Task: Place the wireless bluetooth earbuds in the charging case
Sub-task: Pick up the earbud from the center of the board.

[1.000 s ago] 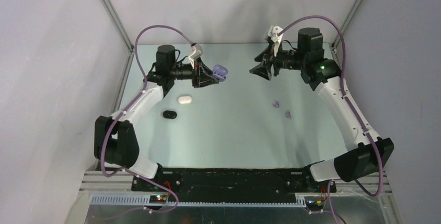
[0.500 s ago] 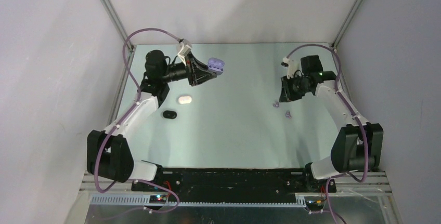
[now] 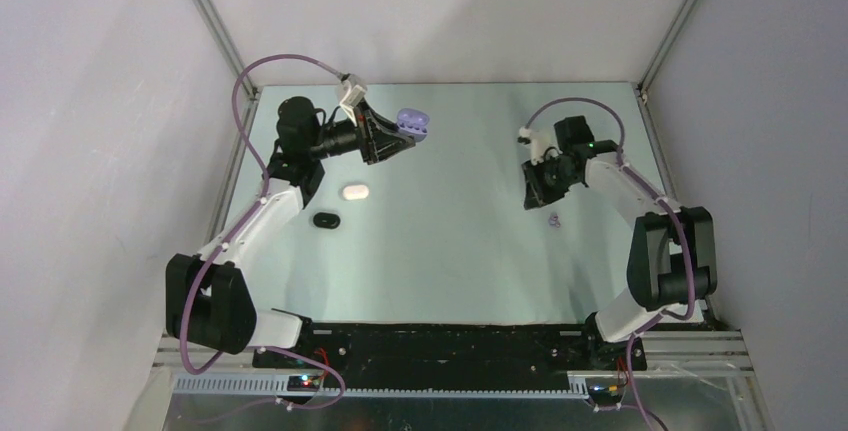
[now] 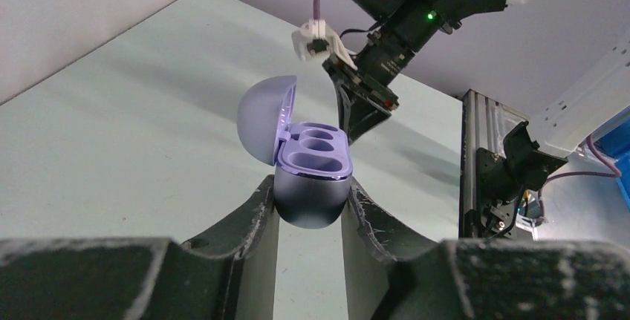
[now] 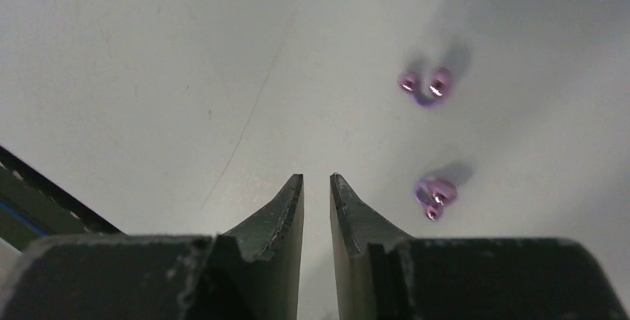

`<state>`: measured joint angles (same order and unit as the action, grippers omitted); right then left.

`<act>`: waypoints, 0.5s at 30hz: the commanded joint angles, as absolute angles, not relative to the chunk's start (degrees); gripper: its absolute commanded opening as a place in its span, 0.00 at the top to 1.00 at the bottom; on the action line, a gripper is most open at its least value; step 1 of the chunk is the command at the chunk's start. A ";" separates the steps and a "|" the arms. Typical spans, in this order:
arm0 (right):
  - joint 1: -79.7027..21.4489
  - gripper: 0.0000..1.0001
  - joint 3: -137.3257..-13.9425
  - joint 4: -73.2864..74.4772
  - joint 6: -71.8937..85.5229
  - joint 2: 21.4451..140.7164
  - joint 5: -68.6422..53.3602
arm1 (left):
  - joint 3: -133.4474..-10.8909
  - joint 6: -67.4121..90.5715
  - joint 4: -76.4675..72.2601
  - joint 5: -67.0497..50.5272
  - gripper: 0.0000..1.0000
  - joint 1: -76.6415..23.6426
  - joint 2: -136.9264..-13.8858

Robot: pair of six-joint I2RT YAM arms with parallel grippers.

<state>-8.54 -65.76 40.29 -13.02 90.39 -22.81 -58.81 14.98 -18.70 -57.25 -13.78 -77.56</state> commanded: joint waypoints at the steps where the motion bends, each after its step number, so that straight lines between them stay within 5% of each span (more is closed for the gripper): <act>1: -15.00 0.75 -68.81 43.99 -37.04 90.68 -27.97 | -58.99 13.03 -17.65 -57.39 1.00 -12.93 -74.95; 6: -19.17 0.72 -68.95 48.41 -63.18 90.26 -27.38 | -59.25 11.97 -16.06 -57.90 1.00 -12.37 -75.03; 15: -16.77 0.70 -68.94 50.79 -87.11 94.56 -19.92 | -59.77 10.18 -13.74 -58.38 1.00 -12.26 -74.94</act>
<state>-18.11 -66.94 48.77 -71.68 92.88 -23.53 -58.81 12.99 -15.09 -57.39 -12.71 -77.12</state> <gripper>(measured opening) 0.294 0.347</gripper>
